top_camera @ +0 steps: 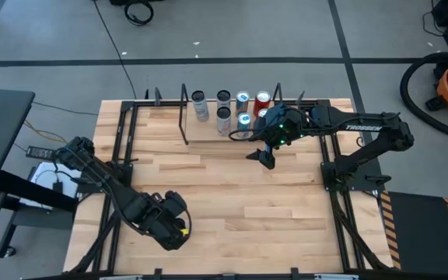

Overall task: Place canned beverage on shelf
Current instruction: Put the white and blue soda can on the shelf aligned with the other white and blue soda can

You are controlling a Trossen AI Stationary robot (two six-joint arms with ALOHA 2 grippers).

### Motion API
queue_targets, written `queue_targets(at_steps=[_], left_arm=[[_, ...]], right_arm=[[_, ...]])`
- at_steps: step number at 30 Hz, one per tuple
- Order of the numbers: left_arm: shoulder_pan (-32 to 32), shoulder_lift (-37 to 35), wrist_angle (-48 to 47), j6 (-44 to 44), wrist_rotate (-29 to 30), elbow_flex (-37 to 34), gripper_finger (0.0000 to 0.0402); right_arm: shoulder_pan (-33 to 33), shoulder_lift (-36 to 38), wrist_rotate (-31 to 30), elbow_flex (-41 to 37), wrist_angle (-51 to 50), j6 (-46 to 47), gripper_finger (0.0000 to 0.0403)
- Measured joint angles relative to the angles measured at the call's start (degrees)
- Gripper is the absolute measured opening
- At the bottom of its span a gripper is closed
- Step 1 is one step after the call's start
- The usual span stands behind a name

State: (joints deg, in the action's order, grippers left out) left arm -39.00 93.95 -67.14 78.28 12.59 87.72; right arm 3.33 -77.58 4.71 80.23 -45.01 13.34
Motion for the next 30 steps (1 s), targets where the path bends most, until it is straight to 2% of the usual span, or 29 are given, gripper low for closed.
queue_targets(at_steps=[30], left_arm=[[0.73,5.54,2.45,-4.03,-5.39,-0.04,0.0314]], right_arm=[[0.00,0.00,1.20,0.00,-0.07,0.20,0.0346]])
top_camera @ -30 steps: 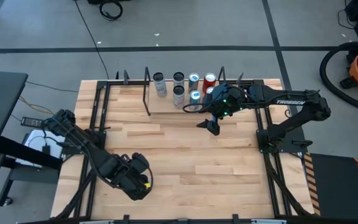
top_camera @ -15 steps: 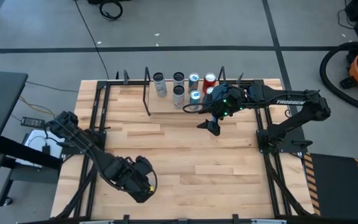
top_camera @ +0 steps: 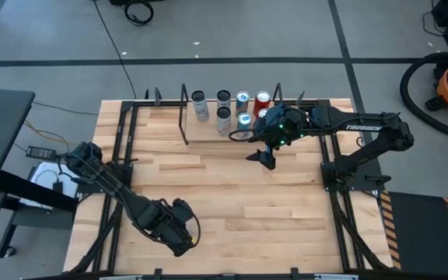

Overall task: Place canned beverage on shelf
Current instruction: Put the white and blue soda can on the shelf aligned with the other white and blue soda can

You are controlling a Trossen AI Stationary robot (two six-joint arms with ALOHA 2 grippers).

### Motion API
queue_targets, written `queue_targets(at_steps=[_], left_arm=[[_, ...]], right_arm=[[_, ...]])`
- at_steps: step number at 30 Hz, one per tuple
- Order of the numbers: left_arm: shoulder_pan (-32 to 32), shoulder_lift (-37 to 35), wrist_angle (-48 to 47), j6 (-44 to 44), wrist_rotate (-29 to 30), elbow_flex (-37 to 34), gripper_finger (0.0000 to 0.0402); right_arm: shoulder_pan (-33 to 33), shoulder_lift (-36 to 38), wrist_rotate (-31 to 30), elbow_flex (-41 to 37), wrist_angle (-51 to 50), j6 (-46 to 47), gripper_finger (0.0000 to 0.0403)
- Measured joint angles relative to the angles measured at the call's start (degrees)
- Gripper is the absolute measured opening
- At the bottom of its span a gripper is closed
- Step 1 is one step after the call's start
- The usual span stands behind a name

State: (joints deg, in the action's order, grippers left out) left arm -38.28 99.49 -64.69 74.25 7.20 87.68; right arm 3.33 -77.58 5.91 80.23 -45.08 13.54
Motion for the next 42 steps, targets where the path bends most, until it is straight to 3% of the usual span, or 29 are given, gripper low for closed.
queue_targets(at_steps=[8,16,25,33,42], left_arm=[[1.27,0.01,-0.26,-1.95,-0.97,0.00,0.0309],[2.37,-0.01,-0.48,-2.98,-2.09,0.04,0.0256],[6.65,-0.51,-5.38,-7.57,-2.95,2.57,0.0257],[14.70,-0.69,-11.92,-13.88,-2.92,9.76,0.0257],[29.95,-0.69,-17.06,-18.34,-2.93,18.53,0.0259]], right_arm=[[0.00,0.00,0.02,0.00,-0.03,0.02,0.0346],[0.00,0.00,-0.01,0.00,-0.02,0.00,0.0346],[0.00,0.00,-0.28,0.00,-0.01,0.02,0.0346],[0.00,0.00,-0.27,0.00,0.00,1.49,0.0346],[0.00,1.86,-1.48,0.00,-1.29,1.49,0.0346]])
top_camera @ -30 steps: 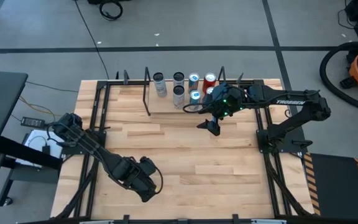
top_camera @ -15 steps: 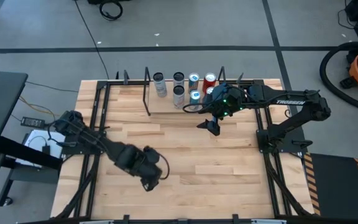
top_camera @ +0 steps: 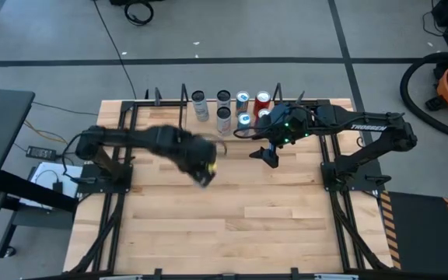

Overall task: Place canned beverage on shelf
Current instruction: Put the white and blue soda can on the shelf aligned with the other white and blue soda can

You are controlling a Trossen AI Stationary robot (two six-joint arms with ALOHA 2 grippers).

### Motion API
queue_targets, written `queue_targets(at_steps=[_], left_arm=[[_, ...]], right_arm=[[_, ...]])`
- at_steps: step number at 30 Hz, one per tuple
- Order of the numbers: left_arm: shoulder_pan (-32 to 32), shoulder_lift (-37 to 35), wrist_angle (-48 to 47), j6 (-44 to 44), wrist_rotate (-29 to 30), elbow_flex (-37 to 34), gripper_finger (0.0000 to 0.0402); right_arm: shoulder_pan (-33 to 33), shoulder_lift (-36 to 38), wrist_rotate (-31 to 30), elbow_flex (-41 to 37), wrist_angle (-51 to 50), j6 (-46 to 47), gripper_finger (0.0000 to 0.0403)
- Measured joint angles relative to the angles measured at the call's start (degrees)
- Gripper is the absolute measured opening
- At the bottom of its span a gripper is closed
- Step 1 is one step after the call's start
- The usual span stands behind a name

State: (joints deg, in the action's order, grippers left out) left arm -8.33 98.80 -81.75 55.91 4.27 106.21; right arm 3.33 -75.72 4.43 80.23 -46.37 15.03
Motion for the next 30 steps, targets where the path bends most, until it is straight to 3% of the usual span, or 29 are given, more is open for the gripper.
queue_targets(at_steps=[7,15,30], left_arm=[[12.20,0.03,0.44,-0.22,-0.07,6.23,0.0260],[23.41,0.58,2.79,0.01,-0.47,7.42,0.0260],[29.26,7.29,2.16,0.74,-1.36,7.41,0.0261]], right_arm=[[0.00,0.52,-1.89,0.00,-1.57,0.42,0.0346],[-0.04,0.52,-1.91,0.00,-3.42,0.44,0.0346],[0.00,0.50,-1.93,0.00,-4.41,0.35,0.0346]])
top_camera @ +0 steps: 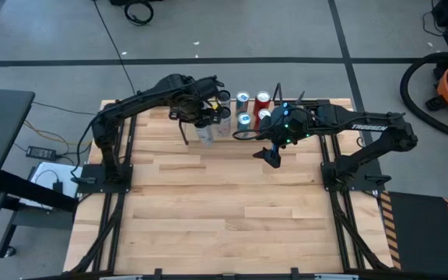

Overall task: Place canned beverage on shelf
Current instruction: Put the white and blue soda can on the shelf aligned with the other white and blue soda can

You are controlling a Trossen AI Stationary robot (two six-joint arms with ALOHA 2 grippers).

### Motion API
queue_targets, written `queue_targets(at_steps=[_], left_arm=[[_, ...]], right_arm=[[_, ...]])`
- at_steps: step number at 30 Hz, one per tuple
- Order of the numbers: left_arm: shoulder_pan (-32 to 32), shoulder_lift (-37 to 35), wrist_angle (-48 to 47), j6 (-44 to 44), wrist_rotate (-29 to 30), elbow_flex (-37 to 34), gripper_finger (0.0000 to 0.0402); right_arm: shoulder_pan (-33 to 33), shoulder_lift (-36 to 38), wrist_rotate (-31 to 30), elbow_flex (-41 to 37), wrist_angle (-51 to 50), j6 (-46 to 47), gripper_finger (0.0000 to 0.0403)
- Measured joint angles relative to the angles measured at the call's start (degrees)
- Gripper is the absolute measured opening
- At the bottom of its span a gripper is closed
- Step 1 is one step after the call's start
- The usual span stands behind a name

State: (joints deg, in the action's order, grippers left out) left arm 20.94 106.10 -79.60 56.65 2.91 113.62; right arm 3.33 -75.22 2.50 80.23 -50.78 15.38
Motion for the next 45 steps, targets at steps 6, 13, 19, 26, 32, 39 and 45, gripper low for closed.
queue_targets(at_steps=[6,13,19,26,32,39,45], left_arm=[[3.07,0.90,-1.49,-0.28,-0.36,-0.02,0.0261],[5.12,1.09,-1.73,-0.32,0.05,-0.02,0.0261],[6.81,2.40,-1.19,1.41,0.20,-0.02,0.0261],[7.54,3.85,-1.26,4.78,0.09,-0.02,0.0261],[7.43,5.15,-0.46,5.74,-0.06,-0.04,0.0261],[8.17,5.23,3.49,5.69,0.07,-0.04,0.0261],[8.52,5.39,3.08,5.20,0.00,-0.04,0.0261]], right_arm=[[-0.28,0.00,0.03,0.00,-1.40,0.07,0.0346],[-0.28,-0.02,-0.02,0.00,-1.75,0.07,0.0346],[-0.28,-0.03,-0.09,0.00,-1.71,0.09,0.0346],[-0.27,-0.04,-0.09,0.00,-1.88,0.09,0.0346],[-0.26,-0.04,-0.09,0.00,-2.04,0.09,0.0346],[-0.28,-0.04,-0.04,0.00,-2.10,0.02,0.0346],[-0.28,-0.04,-0.02,0.00,-2.12,0.00,0.0346]])
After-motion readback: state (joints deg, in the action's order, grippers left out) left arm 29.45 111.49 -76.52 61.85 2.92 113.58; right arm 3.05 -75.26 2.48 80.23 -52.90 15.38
